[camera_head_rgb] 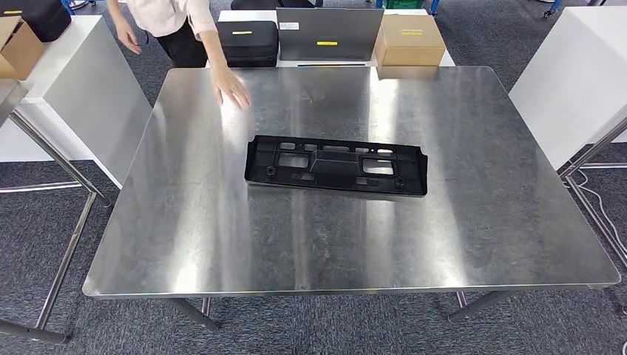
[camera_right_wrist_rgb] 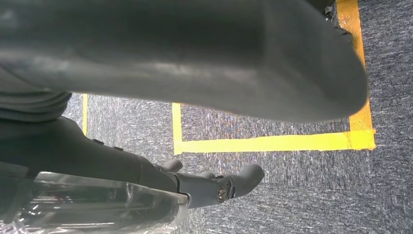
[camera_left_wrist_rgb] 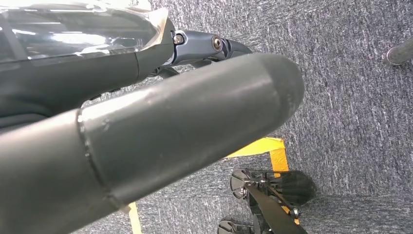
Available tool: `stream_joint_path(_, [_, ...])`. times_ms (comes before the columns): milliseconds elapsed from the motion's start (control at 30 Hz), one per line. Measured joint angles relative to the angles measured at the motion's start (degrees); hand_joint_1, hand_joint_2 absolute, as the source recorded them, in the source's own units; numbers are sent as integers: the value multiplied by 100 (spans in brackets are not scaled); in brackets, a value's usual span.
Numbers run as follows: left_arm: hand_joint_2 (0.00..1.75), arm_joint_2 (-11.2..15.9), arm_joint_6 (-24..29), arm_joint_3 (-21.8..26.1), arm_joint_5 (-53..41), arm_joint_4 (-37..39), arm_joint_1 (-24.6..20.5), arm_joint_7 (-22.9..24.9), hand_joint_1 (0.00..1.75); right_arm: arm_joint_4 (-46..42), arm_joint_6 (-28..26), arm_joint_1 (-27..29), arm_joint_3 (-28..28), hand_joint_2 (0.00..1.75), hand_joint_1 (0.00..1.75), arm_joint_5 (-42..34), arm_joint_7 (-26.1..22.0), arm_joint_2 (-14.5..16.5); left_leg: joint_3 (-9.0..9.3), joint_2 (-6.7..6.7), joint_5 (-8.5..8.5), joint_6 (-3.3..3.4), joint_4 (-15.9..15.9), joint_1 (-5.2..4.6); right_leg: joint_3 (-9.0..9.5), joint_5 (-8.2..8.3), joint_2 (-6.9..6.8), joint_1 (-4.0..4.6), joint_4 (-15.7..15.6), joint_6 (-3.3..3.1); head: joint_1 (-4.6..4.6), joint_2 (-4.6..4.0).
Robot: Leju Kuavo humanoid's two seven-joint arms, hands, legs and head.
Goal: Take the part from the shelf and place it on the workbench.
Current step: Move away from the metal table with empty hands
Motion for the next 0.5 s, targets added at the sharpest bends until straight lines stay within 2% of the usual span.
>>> stream_joint_path(333, [0,13,57,-6,2,4,0,-76,0,33,-3,0,37,0,0,37,-1,-40,1,-1,-9,0,3,-8,1,1,0,-10,-2,2,1,0])
stream_joint_path(500, [0,28,48,-33,-3,4,-4,-91,0,48,-14,1,40,0,0,15,1,-43,3,0,-26,22,10,-33,4,-3,1,-37,-3,15,0,0])
